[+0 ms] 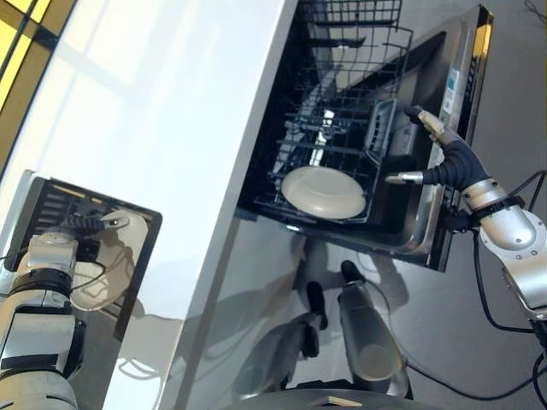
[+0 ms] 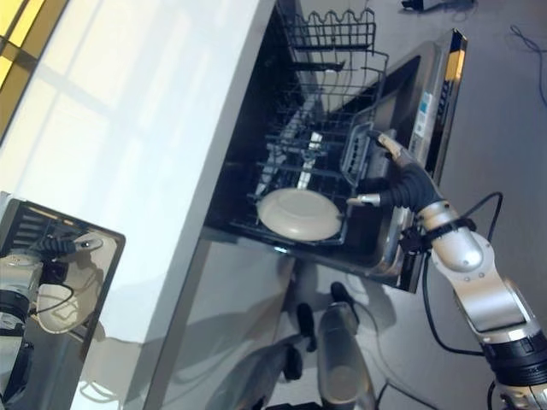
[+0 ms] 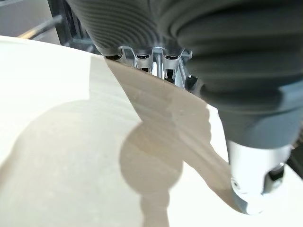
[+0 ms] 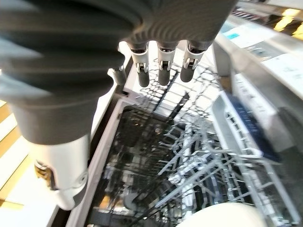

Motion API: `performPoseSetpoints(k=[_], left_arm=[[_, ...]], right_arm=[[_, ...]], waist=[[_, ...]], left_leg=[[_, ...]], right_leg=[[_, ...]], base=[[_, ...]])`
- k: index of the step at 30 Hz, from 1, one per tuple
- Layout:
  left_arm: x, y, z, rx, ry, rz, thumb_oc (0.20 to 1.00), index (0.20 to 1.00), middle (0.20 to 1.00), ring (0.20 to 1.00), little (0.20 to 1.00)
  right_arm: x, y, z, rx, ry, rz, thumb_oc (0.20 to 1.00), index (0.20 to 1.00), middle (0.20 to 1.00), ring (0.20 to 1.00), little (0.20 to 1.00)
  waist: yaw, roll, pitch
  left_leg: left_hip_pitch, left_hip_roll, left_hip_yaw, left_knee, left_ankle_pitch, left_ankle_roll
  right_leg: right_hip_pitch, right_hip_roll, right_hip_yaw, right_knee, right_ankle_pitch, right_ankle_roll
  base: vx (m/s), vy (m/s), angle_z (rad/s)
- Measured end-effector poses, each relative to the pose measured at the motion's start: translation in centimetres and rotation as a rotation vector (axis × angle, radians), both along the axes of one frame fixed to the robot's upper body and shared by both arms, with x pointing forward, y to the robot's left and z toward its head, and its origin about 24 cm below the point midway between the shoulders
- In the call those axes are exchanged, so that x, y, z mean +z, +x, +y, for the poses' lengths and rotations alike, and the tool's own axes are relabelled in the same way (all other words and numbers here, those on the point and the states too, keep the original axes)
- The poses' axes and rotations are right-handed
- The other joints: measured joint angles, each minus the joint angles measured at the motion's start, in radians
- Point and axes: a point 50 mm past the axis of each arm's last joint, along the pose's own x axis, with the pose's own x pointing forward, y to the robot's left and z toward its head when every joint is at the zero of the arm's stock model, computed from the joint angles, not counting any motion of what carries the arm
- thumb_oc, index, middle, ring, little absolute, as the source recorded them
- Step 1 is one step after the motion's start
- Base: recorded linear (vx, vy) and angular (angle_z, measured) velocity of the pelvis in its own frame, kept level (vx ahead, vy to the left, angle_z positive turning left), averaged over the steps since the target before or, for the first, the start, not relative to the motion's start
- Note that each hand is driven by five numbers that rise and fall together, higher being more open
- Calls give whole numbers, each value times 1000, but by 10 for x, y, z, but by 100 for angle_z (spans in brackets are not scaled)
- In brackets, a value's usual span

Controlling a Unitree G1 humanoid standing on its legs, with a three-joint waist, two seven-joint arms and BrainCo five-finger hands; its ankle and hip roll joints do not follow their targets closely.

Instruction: Pick up plates and place into dishwasher.

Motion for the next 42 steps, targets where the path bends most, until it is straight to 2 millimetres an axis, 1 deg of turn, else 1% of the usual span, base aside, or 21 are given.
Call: performPoseSetpoints(k=[5, 7, 9, 13, 16, 17, 18, 20, 21, 23, 25, 28, 30, 31, 32, 34, 35, 37, 39, 42], left_arm=[[-10, -5, -7, -94, -60, 38, 1000, 1000, 1000, 1000, 1000], [-11, -5, -10, -125, -70, 37, 1000, 1000, 1000, 1000, 1000], [-11, -4, -13, -155, -90, 41, 1000, 1000, 1000, 1000, 1000], [-17, -3, -22, -192, -136, 37, 1000, 1000, 1000, 1000, 1000], [-23, -6, -26, -191, -219, 13, 1000, 1000, 1000, 1000, 1000], [-27, -9, -27, -189, -245, 11, 551, 551, 551, 551, 551], [-30, -13, -28, -184, -282, -4, 200, 200, 200, 200, 200], [-40, -22, -31, -188, -368, 3, 200, 200, 200, 200, 200], [-45, -25, -33, -174, -408, -12, 200, 200, 200, 200, 200], [-51, -33, -32, -141, -457, -22, 200, 200, 200, 200, 200], [-53, -34, -36, -154, -490, -35, 200, 200, 200, 200, 200], [-56, -41, -39, -205, -563, -19, 200, 200, 200, 200, 200], [-58, -46, -37, -211, -573, -7, 200, 200, 200, 200, 200], [-59, -48, -37, -213, -575, -1, 200, 200, 200, 200, 200], [-60, -49, -37, -217, -574, 3, 200, 200, 200, 200, 200], [-58, -48, -38, -229, -573, -1, 200, 200, 200, 200, 200], [-55, -48, -37, -243, -572, -2, 200, 200, 200, 200, 200], [-52, -49, -37, -269, -566, -1, 200, 200, 200, 200, 200], [-50, -50, -37, -288, -570, -7, 200, 200, 200, 200, 200], [-45, -49, -37, -307, -580, -31, 200, 200, 200, 200, 200]], right_arm=[[-8, -9, -13, -26, 12, 27, 1000, 1000, 1000, 1000, 1000], [-8, -11, -16, -30, 18, 22, 1000, 1000, 1000, 1000, 1000], [-8, -12, -16, -23, 19, 18, 1000, 1000, 1000, 1000, 1000], [-10, -13, -16, -13, 19, 29, 1000, 1000, 1000, 1000, 1000], [-12, -13, -16, -15, 22, 34, 1000, 1000, 1000, 1000, 1000], [-12, -14, -16, -14, 22, 33, 1000, 1000, 1000, 1000, 1000], [-11, -14, -15, -12, 22, 30, 1000, 1000, 1000, 1000, 1000], [-14, -16, -17, -15, 26, 38, 1000, 1000, 1000, 1000, 1000], [-17, -17, -17, -13, 32, 40, 1000, 1000, 1000, 1000, 1000], [-21, -18, -15, -6, 57, 39, 1000, 1000, 1000, 1000, 1000], [-20, -19, -14, 0, 61, 33, 1000, 1000, 1000, 1000, 1000], [-22, -18, -13, 6, 74, 31, 1000, 1000, 1000, 1000, 1000], [-25, -18, -10, 13, 103, 23, 1000, 1000, 1000, 1000, 1000], [-27, -18, -9, 18, 116, 28, 1000, 1000, 1000, 1000, 1000], [-28, -18, -8, 20, 121, 29, 1000, 1000, 1000, 1000, 1000], [-28, -18, -8, 14, 131, 13, 1000, 1000, 1000, 1000, 1000], [-29, -18, -8, 12, 135, 11, 1000, 1000, 1000, 1000, 1000], [-33, -18, -5, 13, 141, 22, 1000, 1000, 1000, 1000, 1000], [-35, -19, -3, 14, 148, 24, 1000, 1000, 1000, 1000, 1000], [-37, -18, -2, 6, 165, 22, 1000, 1000, 1000, 1000, 1000]], waist=[[-3, 14, -10], [-2, 16, -12], [-1, 18, -13], [-1, 32, -24], [0, 46, -34], [2, 54, -40], [4, 61, -46], [15, 76, -61], [30, 80, -72], [51, 80, -97], [61, 75, -125], [85, 52, -199], [92, 33, -224], [93, 17, -234], [98, 16, -253], [106, 6, -266], [106, 6, -269], [107, -5, -272], [110, -7, -290], [127, -16, -300]], left_leg=[[49, 0, -26, -22, 2, 0], [63, 0, -37, -30, 5, 0], [83, 1, -46, -43, 10, -5], [110, 2, -72, -48, 11, -6], [139, 4, -96, -55, 12, -7], [146, 5, -99, -59, 12, -7], [150, 5, -103, -61, 13, -8], [162, 4, -115, -64, 15, -11], [166, 4, -122, -64, 15, -11], [168, 5, -129, -66, 15, -11], [177, 5, -150, -69, 15, -11], [177, 9, -156, -78, 16, -11], [194, 11, -171, -83, 17, -12], [193, 12, -174, -85, 17, -12], [195, 15, -176, -94, 17, -13], [197, 19, -179, -111, 24, -11], [201, 20, -182, -116, 28, -11], [211, 24, -191, -126, 30, -11], [211, 27, -203, -138, 34, -11], [217, 30, -205, -146, 41, -11]], right_leg=[[57, -8, -25, -20, 0, -1], [74, -11, -32, -29, -1, -1], [94, -14, -41, -38, -1, 0], [138, -19, -64, -62, -2, 0], [178, -22, -84, -84, -3, -1], [188, -22, -89, -94, -3, -1], [195, -24, -94, -99, -3, -1], [218, -29, -107, -112, -4, 1], [225, -29, -110, -117, -4, 1], [234, -30, -122, -126, -4, 1], [255, -33, -141, -141, -4, 1], [261, -31, -151, -153, -4, 1], [287, -31, -162, -169, -4, 0], [294, -30, -163, -175, -4, 1], [293, -28, -164, -182, -5, 3], [296, -26, -169, -194, 3, 3], [303, -26, -173, -205, 8, 4], [327, -24, -182, -236, 21, 4], [337, -23, -191, -264, 32, 3], [362, -21, -194, -314, 56, -1]], base=[[0, -55, 11], [1, -58, 15], [-4, -60, 14], [-12, -66, 16], [-17, -77, 20], [-38, -81, 16], [-56, -90, 16], [-66, -95, 19], [-60, -99, 19], [-59, -97, 18], [-70, -93, 28], [-102, -103, 14], [-110, -98, 13], [-98, -93, 5], [-102, -101, 2], [-88, -96, 4], [-85, -96, 8], [-82, -88, 13], [-66, -68, 13], [-69, -73, 3]])
